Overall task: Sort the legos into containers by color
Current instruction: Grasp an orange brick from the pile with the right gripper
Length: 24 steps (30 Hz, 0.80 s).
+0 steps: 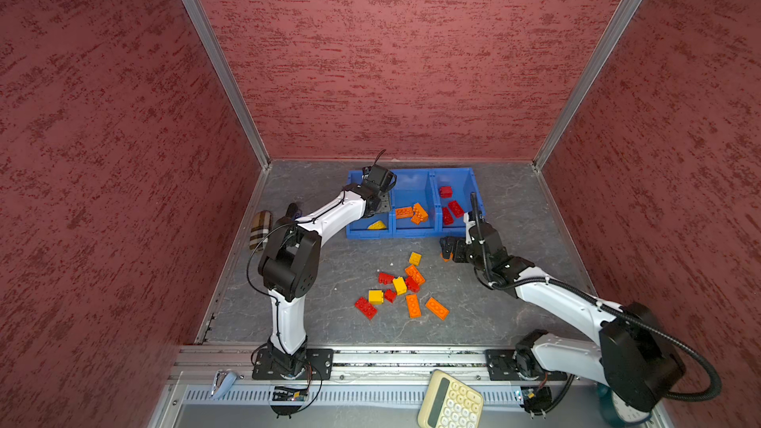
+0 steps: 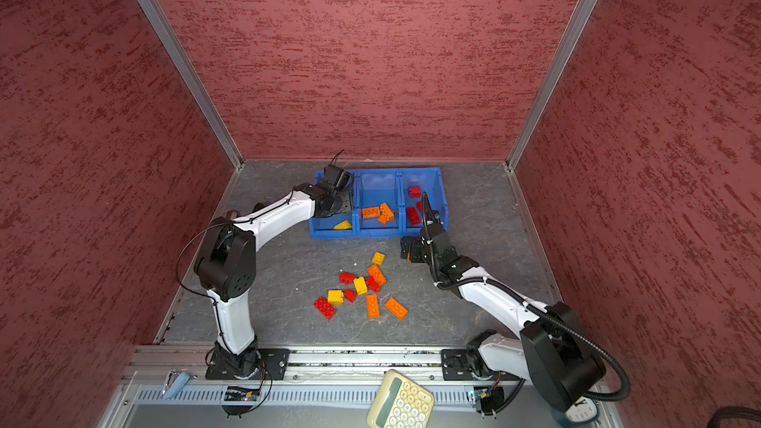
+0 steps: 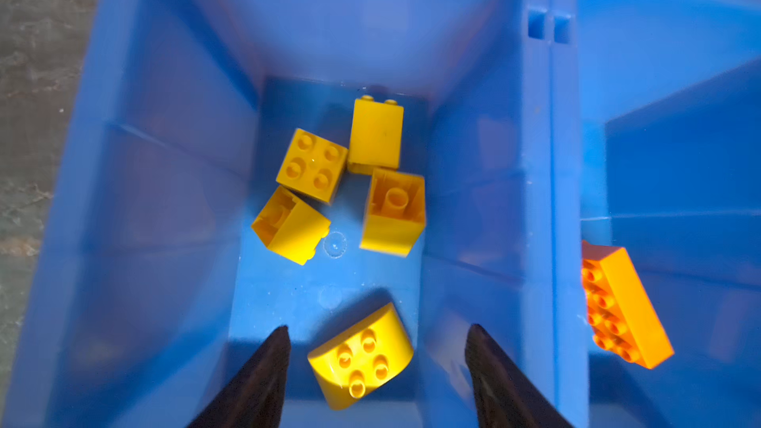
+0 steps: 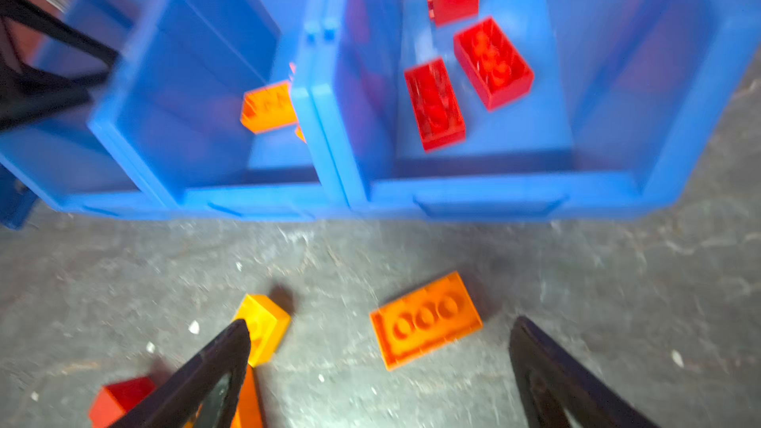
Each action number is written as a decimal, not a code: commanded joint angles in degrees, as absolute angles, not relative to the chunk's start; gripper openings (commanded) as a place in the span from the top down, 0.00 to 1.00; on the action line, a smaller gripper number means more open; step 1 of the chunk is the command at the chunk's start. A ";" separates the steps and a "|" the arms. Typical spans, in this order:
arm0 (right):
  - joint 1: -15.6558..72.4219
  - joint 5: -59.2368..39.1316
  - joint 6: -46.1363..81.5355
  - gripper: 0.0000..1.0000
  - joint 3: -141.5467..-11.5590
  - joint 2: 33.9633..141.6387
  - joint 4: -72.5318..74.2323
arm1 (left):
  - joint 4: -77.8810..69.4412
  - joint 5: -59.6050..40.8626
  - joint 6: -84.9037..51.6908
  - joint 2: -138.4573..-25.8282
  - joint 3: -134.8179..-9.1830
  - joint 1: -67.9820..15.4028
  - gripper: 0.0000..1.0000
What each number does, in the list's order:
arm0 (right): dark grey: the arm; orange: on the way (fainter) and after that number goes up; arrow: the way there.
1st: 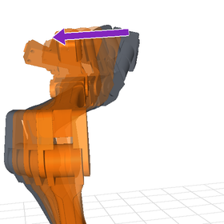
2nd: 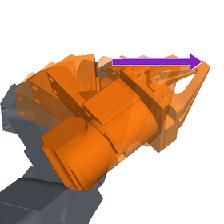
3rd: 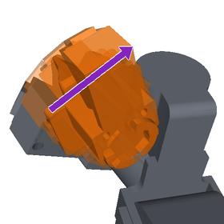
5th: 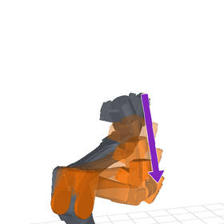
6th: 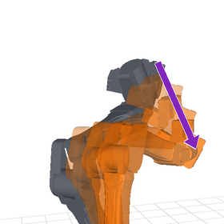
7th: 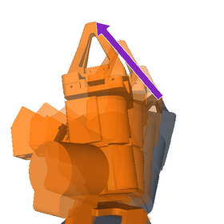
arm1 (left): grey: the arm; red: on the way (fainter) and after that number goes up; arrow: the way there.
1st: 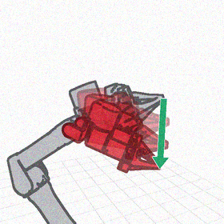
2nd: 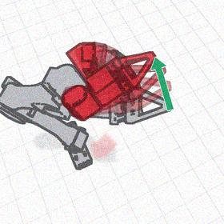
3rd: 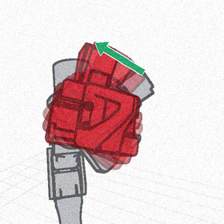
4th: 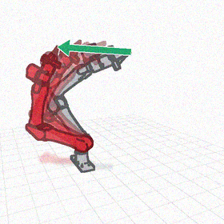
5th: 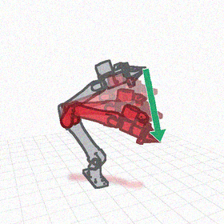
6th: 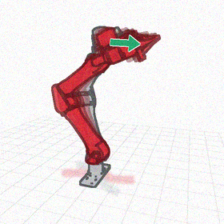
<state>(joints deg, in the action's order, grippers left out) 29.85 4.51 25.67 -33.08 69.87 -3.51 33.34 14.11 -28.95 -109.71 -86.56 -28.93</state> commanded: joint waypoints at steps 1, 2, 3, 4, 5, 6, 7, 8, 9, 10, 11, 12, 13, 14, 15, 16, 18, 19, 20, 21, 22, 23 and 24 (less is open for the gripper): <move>29.27 2.28 22.27 0.01 -36.13 72.29 -9.14 | 32.60 13.56 -28.70 -106.07 -85.42 -28.74 0.27; 28.50 1.62 21.25 0.01 -37.51 74.27 -10.94 | 32.50 13.54 -28.77 -105.55 -84.99 -28.66 0.25; 27.77 0.20 19.97 0.01 -38.74 76.13 -12.11 | 32.35 13.60 -28.83 -105.02 -84.43 -28.65 0.23; 27.17 -0.78 18.94 0.01 -39.54 77.60 -12.55 | 32.01 13.50 -28.83 -104.52 -83.87 -28.65 0.22; 26.63 -1.71 17.93 0.01 -40.14 78.99 -12.53 | 31.66 13.58 -28.98 -104.05 -83.19 -28.65 0.20; 25.99 -2.31 17.25 0.01 -40.67 80.14 -12.38 | 31.39 13.83 -29.32 -103.57 -82.48 -28.61 0.18; 25.38 -3.19 16.91 0.01 -41.04 80.98 -11.91 | 31.38 14.19 -29.81 -103.25 -81.91 -28.54 0.17; 24.85 -4.46 16.31 0.01 -41.51 81.96 -11.20 | 31.38 14.54 -30.28 -102.90 -81.34 -28.56 0.15; 24.78 -4.78 15.73 0.01 -42.34 82.91 -11.05 | 31.38 14.67 -30.64 -102.62 -80.80 -28.55 0.13; 24.74 -4.34 15.44 0.01 -43.19 84.22 -11.47 | 31.41 14.68 -31.04 -102.42 -80.44 -28.47 0.12; 24.73 -3.46 15.12 0.01 -44.29 85.74 -12.27 | 31.50 14.63 -31.29 -102.21 -80.10 -28.48 0.11; 24.78 -2.34 15.08 0.01 -45.24 86.97 -12.96 | 31.40 14.53 -31.46 -101.98 -79.64 -28.48 0.10; 24.76 -1.79 14.88 0.01 -45.74 87.84 -13.25 | 31.38 14.53 -31.55 -101.86 -79.35 -28.48 0.09; 24.78 -2.06 14.41 0.01 -46.16 88.74 -12.96 | 31.38 14.41 -31.64 -101.66 -79.04 -28.48 0.08; 24.78 -2.78 14.19 0.01 -46.30 89.38 -12.52 | 31.36 14.43 -31.64 -101.45 -78.73 -28.47 0.07; 24.87 -3.62 14.07 0.01 -46.28 89.82 -12.03 | 31.23 14.41 -31.64 -101.36 -78.46 -28.54 0.07; 25.09 -5.37 14.04 0.01 -46.13 90.67 -11.14 | 31.12 14.52 -31.56 -101.01 -78.19 -28.55 0.05; 25.30 -5.74 14.11 0.01 -46.01 90.96 -11.01 | 31.18 14.59 -31.55 -100.79 -78.12 -28.51 0.03; 25.67 -5.84 14.18 0.01 -45.97 91.30 -11.06 | 31.03 14.67 -31.55 -100.64 -77.91 -28.56 0.02; 25.98 -6.04 14.25 0.01 -45.90 91.57 -11.09 | 30.97 14.75 -31.55 -100.51 -77.72 -28.54 0.01; 26.31 -6.23 14.34 0.01 -45.67 91.72 -11.12 | 30.81 14.89 -31.64 -100.46 -77.62 -28.52 0.00; 26.65 -6.50 14.48 0.01 -45.42 91.73 -10.91 | 30.71 14.94 -31.64 -100.37 -77.46 -28.48 0.00; 27.06 -6.47 14.72 0.02 -45.05 91.68 -10.82 | 30.54 14.94 -31.64 -100.37 -77.30 -28.48 0.00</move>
<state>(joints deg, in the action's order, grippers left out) 25.98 -4.89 15.38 -45.19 91.48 -11.49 31.88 14.06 -31.27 -102.52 -77.87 -28.82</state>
